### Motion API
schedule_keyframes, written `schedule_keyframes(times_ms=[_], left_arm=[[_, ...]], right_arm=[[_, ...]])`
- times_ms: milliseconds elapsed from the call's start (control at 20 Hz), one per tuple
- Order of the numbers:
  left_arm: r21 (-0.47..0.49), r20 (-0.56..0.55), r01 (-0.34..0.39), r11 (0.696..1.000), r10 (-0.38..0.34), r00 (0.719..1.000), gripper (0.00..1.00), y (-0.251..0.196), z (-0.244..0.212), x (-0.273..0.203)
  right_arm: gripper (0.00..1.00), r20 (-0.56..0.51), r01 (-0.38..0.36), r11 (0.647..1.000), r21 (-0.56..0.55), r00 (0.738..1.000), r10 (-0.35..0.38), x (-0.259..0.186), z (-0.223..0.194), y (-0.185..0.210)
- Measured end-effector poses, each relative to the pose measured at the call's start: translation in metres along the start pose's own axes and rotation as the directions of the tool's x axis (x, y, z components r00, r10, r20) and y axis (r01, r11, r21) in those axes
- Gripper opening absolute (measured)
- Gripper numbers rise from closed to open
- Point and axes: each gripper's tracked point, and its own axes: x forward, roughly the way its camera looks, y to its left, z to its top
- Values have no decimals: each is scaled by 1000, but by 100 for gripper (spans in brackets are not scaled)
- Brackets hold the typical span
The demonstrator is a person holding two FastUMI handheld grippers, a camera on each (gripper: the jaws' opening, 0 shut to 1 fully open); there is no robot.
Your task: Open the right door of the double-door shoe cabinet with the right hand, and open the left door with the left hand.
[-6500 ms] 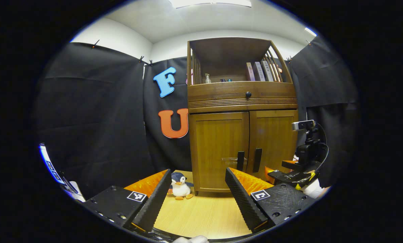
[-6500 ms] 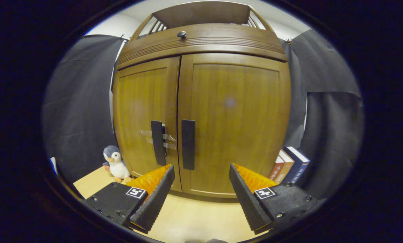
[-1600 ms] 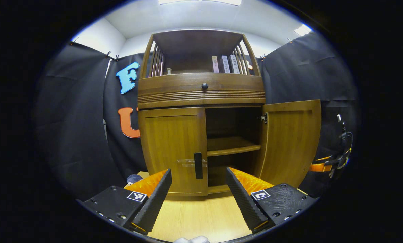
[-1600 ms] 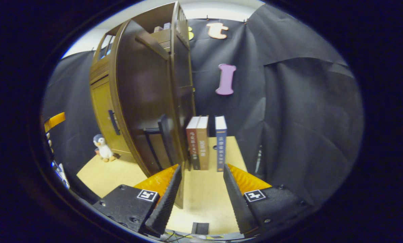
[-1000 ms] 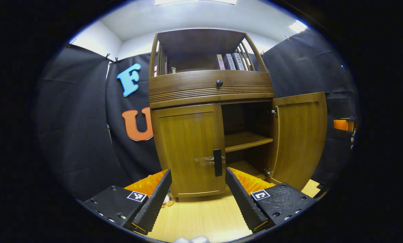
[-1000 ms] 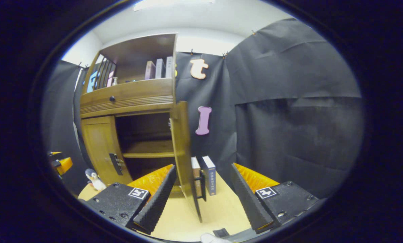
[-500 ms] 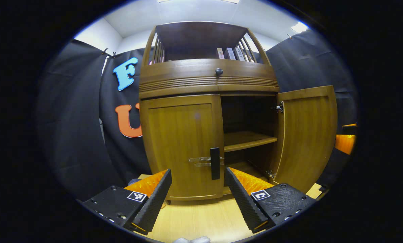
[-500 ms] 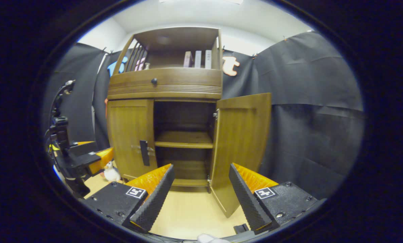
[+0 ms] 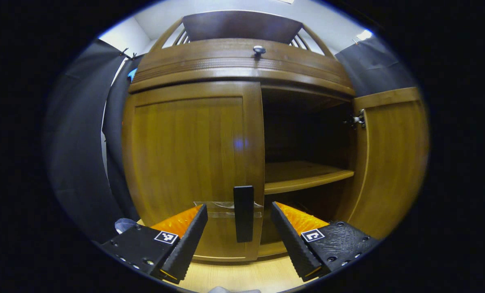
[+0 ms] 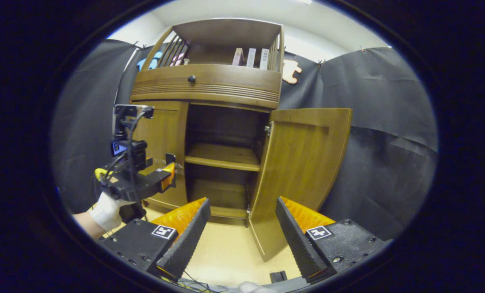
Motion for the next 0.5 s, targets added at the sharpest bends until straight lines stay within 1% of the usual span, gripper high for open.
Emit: schedule_keyframes(times_ms=[50,100,150,200,300,350,400,500], left_arm=[[-5,-12,-5,1000,5,1000,94,-2,-6,11],[-4,-23,-13,1000,12,1000,100,-1,-11,20],[0,-23,-14,1000,14,1000,85,-1,-14,27],[5,-27,-22,1000,22,999,80,3,-17,34],[2,-19,5,1000,-5,1000,69,-1,-18,37],[2,-13,19,1000,-19,1000,60,-3,-18,39],[4,-8,14,1000,-14,1000,60,-2,-17,41],[7,-1,15,1000,-15,1000,34,-9,-17,39]], right_arm=[[100,-6,5,1000,-1,1000,-5,2,-4,-2],[100,-12,10,1000,0,1000,-10,3,-5,-3],[100,-21,13,1000,3,1000,-13,5,-8,-4],[100,-31,21,1000,8,999,-21,7,-10,-6],[100,-44,32,999,16,999,-31,12,-14,-10],[100,-52,37,999,17,998,-36,13,-17,-12],[100,-57,43,999,20,998,-41,13,-19,-13],[100,-65,56,998,27,996,-54,15,-23,-17]])
